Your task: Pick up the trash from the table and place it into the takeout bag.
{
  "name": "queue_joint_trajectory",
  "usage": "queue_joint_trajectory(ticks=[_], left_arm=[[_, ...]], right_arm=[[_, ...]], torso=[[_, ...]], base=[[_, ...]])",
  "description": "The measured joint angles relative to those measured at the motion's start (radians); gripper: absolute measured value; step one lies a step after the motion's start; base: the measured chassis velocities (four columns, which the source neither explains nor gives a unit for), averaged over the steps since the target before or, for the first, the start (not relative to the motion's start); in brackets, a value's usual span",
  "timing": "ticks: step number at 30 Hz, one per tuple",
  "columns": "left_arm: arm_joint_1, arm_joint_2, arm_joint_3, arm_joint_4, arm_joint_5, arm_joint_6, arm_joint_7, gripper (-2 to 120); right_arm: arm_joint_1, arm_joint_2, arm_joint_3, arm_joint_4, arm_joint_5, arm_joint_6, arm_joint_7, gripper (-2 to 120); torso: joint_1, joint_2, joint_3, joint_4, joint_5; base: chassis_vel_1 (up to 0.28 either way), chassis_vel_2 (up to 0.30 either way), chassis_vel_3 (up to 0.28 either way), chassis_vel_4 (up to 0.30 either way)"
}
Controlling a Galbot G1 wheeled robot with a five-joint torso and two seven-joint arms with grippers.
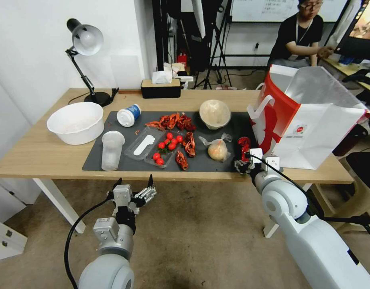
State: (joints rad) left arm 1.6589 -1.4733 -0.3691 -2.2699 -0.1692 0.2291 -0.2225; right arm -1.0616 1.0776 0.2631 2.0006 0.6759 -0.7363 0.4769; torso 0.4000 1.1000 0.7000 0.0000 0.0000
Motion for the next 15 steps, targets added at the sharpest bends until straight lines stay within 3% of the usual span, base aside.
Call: queue_joint_trajectory(ticks=[7, 15], left_arm=[[0.003, 0.001, 0.001, 0.001, 0.001, -0.006, -0.002, 100], [0.010, 0.001, -0.006, -0.006, 0.001, -0.018, -0.009, 100]], right_arm=[[-0.016, 0.002, 0.011, 0.034, 0.001, 0.001, -0.002, 43], [-0.037, -0.054, 0.088, 0.206, -0.032, 0.123, -0.162, 43]], torso=[[0.000, 0.000, 0.000, 0.0001, 0.0001], [0.000, 0.000, 0.000, -0.0001, 0.0002]], base=[[0.000, 0.000, 0.000, 0.000], [0.000, 0.000, 0.000, 0.000]])
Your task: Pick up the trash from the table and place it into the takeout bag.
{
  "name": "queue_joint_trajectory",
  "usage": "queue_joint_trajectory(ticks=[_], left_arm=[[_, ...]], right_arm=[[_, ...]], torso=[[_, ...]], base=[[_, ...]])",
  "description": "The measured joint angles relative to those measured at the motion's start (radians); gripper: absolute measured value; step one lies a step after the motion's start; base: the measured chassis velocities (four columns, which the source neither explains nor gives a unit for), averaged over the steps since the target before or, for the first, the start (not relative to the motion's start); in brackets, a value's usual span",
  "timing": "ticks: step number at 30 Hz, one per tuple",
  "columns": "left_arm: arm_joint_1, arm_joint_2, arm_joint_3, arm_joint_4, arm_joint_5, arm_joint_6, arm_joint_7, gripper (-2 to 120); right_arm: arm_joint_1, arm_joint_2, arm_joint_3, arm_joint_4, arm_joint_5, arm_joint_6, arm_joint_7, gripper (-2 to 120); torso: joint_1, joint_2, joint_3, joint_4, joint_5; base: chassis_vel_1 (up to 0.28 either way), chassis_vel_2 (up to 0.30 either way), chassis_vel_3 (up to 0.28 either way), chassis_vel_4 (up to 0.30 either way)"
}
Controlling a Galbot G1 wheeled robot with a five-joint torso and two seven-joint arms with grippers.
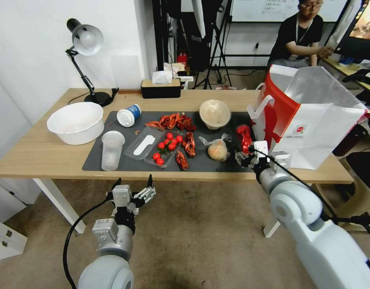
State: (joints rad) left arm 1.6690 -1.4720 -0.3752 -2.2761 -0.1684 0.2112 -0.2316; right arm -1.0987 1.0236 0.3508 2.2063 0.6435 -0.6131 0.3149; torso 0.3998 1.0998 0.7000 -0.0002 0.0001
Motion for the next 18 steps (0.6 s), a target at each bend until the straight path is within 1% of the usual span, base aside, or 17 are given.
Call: queue_joint_trajectory(ticks=[2, 3, 4, 6, 7, 10, 11, 14, 18], left_arm=[[0.000, 0.001, -0.004, 0.000, -0.002, -0.001, -0.001, 100], [0.000, 0.001, -0.004, 0.000, -0.002, -0.001, -0.001, 100], [0.000, 0.001, -0.007, 0.000, -0.002, -0.001, -0.001, 100], [0.003, 0.000, -0.011, 0.004, -0.005, 0.000, -0.003, 100], [0.003, 0.000, -0.011, 0.004, -0.005, 0.000, -0.003, 100], [0.010, -0.003, -0.014, 0.005, -0.007, -0.002, -0.005, 100], [0.010, -0.003, -0.014, 0.005, -0.007, -0.002, -0.005, 100], [0.012, -0.005, -0.015, 0.003, -0.008, -0.004, -0.009, 100], [0.018, -0.009, -0.016, -0.001, -0.008, -0.004, -0.011, 100]], right_arm=[[0.024, -0.022, 0.010, 0.024, 0.005, 0.055, -0.023, 43], [0.024, -0.022, 0.010, 0.024, 0.005, 0.055, -0.023, 43], [0.050, -0.041, 0.015, 0.033, 0.019, 0.103, -0.031, 43], [0.118, -0.085, 0.034, 0.044, 0.086, 0.140, -0.010, 43], [0.118, -0.085, 0.034, 0.044, 0.086, 0.140, -0.010, 43], [0.230, -0.152, 0.063, 0.034, 0.213, 0.147, 0.072, 43], [0.230, -0.152, 0.063, 0.034, 0.213, 0.147, 0.072, 43], [0.320, -0.209, 0.087, -0.024, 0.293, 0.144, 0.128, 43], [0.386, -0.243, 0.101, -0.086, 0.349, 0.125, 0.171, 43]], torso=[[0.000, 0.000, 0.000, 0.0000, 0.0000], [0.000, 0.000, 0.000, 0.0000, 0.0000], [0.000, 0.000, 0.000, 0.0001, 0.0000], [0.000, 0.000, 0.000, 0.0002, 0.0000], [0.000, 0.000, 0.000, 0.0002, 0.0000], [0.000, 0.000, 0.000, 0.0003, -0.0002], [0.000, 0.000, 0.000, 0.0003, -0.0002], [0.000, 0.000, 0.000, 0.0001, -0.0001], [0.000, 0.000, 0.000, 0.0001, 0.0001]], base=[[0.000, 0.000, 0.000, 0.000], [0.000, 0.000, 0.000, 0.000], [0.000, 0.000, 0.000, 0.000], [0.000, 0.000, 0.000, 0.000], [0.000, 0.000, 0.000, 0.000], [0.000, 0.000, 0.000, 0.000], [0.000, 0.000, 0.000, 0.000], [0.000, 0.000, 0.000, 0.000], [0.000, 0.000, 0.000, 0.000]])
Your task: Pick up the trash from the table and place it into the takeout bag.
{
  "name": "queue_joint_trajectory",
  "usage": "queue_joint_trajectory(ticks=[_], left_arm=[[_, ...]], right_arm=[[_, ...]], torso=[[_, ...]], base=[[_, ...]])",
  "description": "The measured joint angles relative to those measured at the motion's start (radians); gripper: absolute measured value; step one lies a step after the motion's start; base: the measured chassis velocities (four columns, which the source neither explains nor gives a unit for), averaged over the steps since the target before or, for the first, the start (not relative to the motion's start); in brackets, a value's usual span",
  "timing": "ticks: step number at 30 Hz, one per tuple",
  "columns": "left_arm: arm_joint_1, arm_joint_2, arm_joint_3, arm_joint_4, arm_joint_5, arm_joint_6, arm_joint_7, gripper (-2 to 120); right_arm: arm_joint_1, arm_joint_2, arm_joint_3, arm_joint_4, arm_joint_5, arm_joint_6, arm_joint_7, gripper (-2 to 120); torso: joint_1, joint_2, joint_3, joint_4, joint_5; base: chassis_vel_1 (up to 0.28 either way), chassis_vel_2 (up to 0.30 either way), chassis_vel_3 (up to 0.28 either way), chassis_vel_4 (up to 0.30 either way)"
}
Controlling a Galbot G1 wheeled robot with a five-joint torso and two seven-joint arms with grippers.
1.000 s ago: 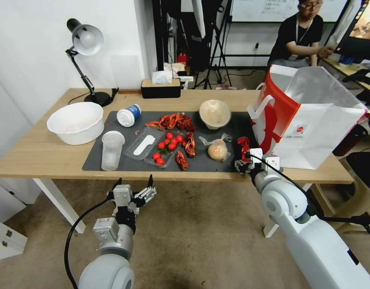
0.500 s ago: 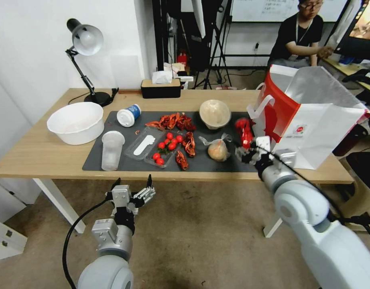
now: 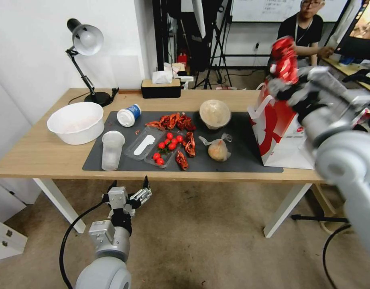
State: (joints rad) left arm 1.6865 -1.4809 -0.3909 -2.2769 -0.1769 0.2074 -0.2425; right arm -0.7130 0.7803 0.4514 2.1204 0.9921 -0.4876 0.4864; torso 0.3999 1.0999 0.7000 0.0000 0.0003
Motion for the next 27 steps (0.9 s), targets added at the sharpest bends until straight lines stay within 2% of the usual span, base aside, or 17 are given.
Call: queue_joint_trajectory(ticks=[5, 8, 10, 11, 13, 14, 15, 17, 18, 21, 24, 27], left_arm=[[0.011, -0.002, -0.001, -0.002, -0.002, -0.002, -0.002, 100], [0.011, -0.001, -0.004, -0.007, -0.007, -0.002, -0.005, 100], [0.011, 0.001, -0.006, -0.011, -0.015, 0.000, -0.009, 100], [0.011, 0.001, -0.006, -0.011, -0.015, 0.000, -0.009, 100], [0.011, 0.004, -0.006, -0.012, -0.023, 0.002, -0.014, 100], [0.011, 0.004, -0.006, -0.012, -0.023, 0.002, -0.014, 100], [0.011, 0.004, -0.006, -0.013, -0.024, 0.003, -0.016, 100], [0.011, 0.003, -0.004, -0.013, -0.024, 0.004, -0.017, 100], [0.011, 0.003, -0.004, -0.013, -0.024, 0.004, -0.017, 100], [0.009, 0.003, -0.007, -0.014, -0.031, 0.005, -0.017, 100], [0.006, 0.006, -0.017, -0.019, -0.042, 0.009, -0.017, 100], [0.006, 0.008, -0.021, -0.024, -0.048, 0.010, -0.017, 100]], right_arm=[[0.037, -0.011, -0.001, -0.052, 0.027, -0.025, 0.065, 43], [0.034, -0.007, -0.002, -0.072, 0.037, -0.018, 0.069, 43], [0.026, -0.003, -0.001, -0.080, 0.038, -0.016, 0.076, 51], [0.026, -0.003, -0.001, -0.080, 0.038, -0.016, 0.076, 51], [0.013, -0.001, 0.006, -0.082, 0.031, -0.018, 0.083, 63], [0.013, -0.001, 0.006, -0.082, 0.031, -0.018, 0.083, 63], [0.005, -0.003, 0.010, -0.082, 0.021, -0.024, 0.084, 70], [-0.003, -0.008, 0.015, -0.081, 0.013, -0.029, 0.084, 78], [-0.003, -0.008, 0.015, -0.081, 0.013, -0.029, 0.084, 78], [-0.014, -0.007, 0.017, -0.073, 0.005, -0.023, 0.079, 93], [-0.025, 0.000, 0.017, -0.059, 0.003, -0.007, 0.070, 99], [-0.045, 0.009, 0.017, -0.037, 0.002, 0.016, 0.050, 100]], torso=[[0.000, 0.000, 0.000, 0.0000, -0.0003], [0.000, 0.000, 0.000, 0.0000, 0.0000], [0.000, 0.000, 0.000, 0.0000, 0.0001], [0.000, 0.000, 0.000, 0.0000, 0.0001], [0.000, 0.000, 0.000, 0.0000, -0.0003], [0.000, 0.000, 0.000, 0.0000, -0.0003], [0.000, 0.000, 0.000, 0.0000, -0.0002], [0.000, 0.000, 0.000, 0.0000, -0.0003], [0.000, 0.000, 0.000, 0.0000, -0.0003], [0.000, 0.000, 0.000, 0.0000, -0.0004], [0.000, 0.000, 0.000, 0.0000, -0.0003], [0.000, 0.000, 0.000, 0.0000, -0.0003]], base=[[0.000, 0.000, 0.000, 0.000], [0.000, 0.000, 0.000, 0.000], [0.000, 0.000, 0.000, 0.000], [0.000, 0.000, 0.000, 0.000], [0.000, 0.000, 0.000, 0.000], [0.000, 0.000, 0.000, 0.000], [0.000, 0.000, 0.000, 0.000], [0.000, 0.000, 0.000, 0.000], [0.000, 0.000, 0.000, 0.000], [0.000, 0.000, 0.000, 0.000], [0.000, 0.000, 0.000, 0.000], [0.000, 0.000, 0.000, 0.000]])
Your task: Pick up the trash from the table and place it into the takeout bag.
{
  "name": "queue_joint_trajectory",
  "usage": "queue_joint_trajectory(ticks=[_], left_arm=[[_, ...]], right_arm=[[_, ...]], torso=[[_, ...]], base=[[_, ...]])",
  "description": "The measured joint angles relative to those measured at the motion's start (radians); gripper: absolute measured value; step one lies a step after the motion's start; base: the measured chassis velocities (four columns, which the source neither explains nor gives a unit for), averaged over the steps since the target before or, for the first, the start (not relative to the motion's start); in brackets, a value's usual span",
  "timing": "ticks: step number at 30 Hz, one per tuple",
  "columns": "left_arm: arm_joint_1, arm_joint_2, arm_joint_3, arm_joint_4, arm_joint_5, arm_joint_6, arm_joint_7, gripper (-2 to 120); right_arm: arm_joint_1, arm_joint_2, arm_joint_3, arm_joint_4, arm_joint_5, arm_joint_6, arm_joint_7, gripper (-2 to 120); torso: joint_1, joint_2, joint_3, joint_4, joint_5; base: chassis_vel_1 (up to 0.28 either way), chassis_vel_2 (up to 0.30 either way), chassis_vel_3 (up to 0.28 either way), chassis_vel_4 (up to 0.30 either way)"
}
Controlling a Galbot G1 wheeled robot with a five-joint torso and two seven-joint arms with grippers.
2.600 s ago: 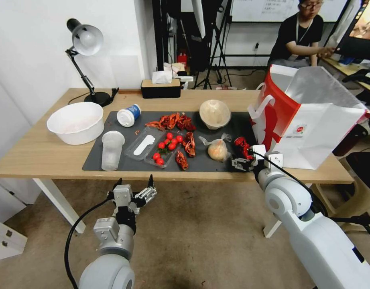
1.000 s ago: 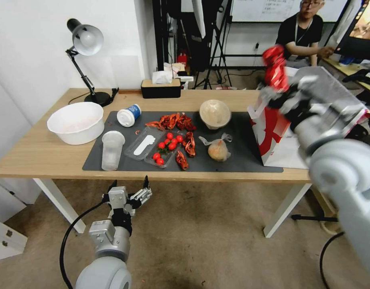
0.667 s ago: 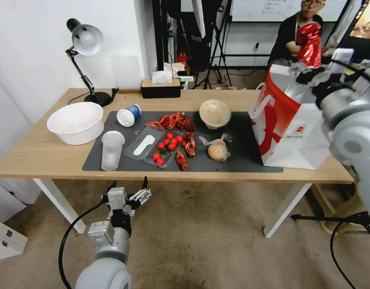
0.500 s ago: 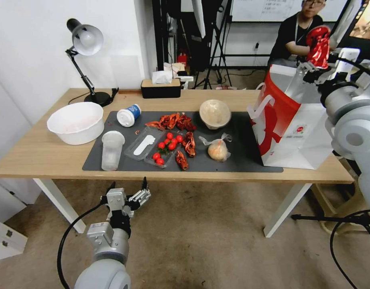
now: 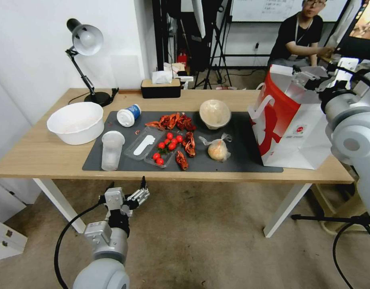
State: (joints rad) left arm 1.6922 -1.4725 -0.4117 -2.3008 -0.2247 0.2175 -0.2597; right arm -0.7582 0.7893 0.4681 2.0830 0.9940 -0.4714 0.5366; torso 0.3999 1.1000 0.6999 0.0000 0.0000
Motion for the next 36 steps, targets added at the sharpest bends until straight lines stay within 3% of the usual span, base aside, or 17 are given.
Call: queue_joint_trajectory(ticks=[9, 14, 18, 21, 28, 36], left_arm=[[0.004, -0.004, 0.001, 0.002, 0.001, -0.002, 0.000, 100], [0.004, -0.003, 0.003, 0.008, 0.001, -0.004, 0.001, 100], [0.006, -0.003, 0.005, 0.008, -0.001, -0.006, 0.002, 100], [0.008, -0.002, 0.004, 0.007, -0.002, -0.007, 0.003, 100], [0.011, 0.003, 0.002, 0.008, -0.008, -0.016, 0.005, 100], [0.011, 0.010, 0.004, 0.034, -0.009, -0.052, 0.018, 100]], right_arm=[[-0.107, 0.015, 0.009, 0.130, -0.010, 0.085, -0.185, 100], [-0.272, 0.037, 0.011, 0.204, -0.129, 0.134, -0.288, 100], [-0.454, 0.075, 0.008, 0.233, -0.322, 0.259, -0.360, 100], [-0.539, 0.109, 0.004, 0.241, -0.394, 0.318, -0.364, 100], [-0.856, 0.308, -0.036, 0.198, -0.634, 0.610, -0.364, 100], [-0.972, 0.405, -0.061, 0.059, -0.686, 0.815, -0.396, 100]], torso=[[0.000, 0.000, 0.000, 0.0002, -0.0002], [0.000, 0.000, 0.000, 0.0002, -0.0001], [0.000, 0.000, 0.000, -0.0001, -0.0001], [0.000, 0.000, 0.000, -0.0001, 0.0000], [0.000, 0.000, 0.000, -0.0002, -0.0001], [0.000, 0.000, 0.000, -0.0001, 0.0000]], base=[[0.000, 0.000, 0.000, 0.000], [0.000, 0.000, 0.000, 0.000], [0.000, 0.000, 0.000, 0.000], [0.000, 0.000, 0.000, 0.000], [0.000, 0.000, 0.000, 0.000], [0.000, 0.000, 0.000, 0.000]])
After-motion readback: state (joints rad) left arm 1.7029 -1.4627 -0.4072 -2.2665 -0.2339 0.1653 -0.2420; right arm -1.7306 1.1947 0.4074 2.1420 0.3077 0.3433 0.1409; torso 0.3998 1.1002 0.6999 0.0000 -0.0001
